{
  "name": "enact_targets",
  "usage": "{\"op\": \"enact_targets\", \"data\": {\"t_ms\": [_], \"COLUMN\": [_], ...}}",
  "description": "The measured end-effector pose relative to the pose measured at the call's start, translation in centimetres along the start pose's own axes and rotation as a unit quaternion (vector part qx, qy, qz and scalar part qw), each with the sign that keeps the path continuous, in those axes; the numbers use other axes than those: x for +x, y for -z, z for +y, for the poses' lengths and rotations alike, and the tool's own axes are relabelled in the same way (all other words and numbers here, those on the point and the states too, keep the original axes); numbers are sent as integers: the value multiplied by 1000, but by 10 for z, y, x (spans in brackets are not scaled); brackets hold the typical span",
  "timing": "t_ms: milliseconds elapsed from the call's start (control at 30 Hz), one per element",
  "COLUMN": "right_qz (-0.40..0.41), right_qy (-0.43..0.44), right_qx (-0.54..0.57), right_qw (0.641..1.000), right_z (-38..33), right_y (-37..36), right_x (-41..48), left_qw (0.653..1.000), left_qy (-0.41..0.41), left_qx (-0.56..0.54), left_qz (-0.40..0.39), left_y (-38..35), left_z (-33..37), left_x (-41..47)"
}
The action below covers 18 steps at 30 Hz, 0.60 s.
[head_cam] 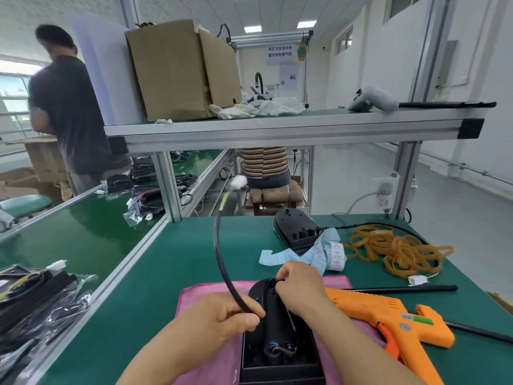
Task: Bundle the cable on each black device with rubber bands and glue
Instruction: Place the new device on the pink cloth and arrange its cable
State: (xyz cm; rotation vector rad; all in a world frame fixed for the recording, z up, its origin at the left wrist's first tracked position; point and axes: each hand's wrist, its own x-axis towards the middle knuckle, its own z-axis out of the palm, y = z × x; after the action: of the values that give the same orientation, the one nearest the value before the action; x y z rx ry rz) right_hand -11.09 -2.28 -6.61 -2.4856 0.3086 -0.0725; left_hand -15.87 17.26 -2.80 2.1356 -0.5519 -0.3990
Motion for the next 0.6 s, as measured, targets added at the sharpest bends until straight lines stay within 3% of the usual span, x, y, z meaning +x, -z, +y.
{"op": "enact_targets", "data": {"t_ms": [233,433,600], "right_qz": [9,6,11], "right_qy": [9,15,13], "right_qx": [2,-11,-9], "right_qw": [1000,1000,1000], "right_z": [1,1,4], "right_y": [-1,-1,-3], "right_x": [0,2,2], "left_qw": [996,997,981], "left_qy": [-64,32,60], "left_qx": [42,72,177], "left_qz": [40,-26,-56], "left_y": [4,-2,-11], "left_z": [1,14,24], "left_x": [-10,-11,-3]}}
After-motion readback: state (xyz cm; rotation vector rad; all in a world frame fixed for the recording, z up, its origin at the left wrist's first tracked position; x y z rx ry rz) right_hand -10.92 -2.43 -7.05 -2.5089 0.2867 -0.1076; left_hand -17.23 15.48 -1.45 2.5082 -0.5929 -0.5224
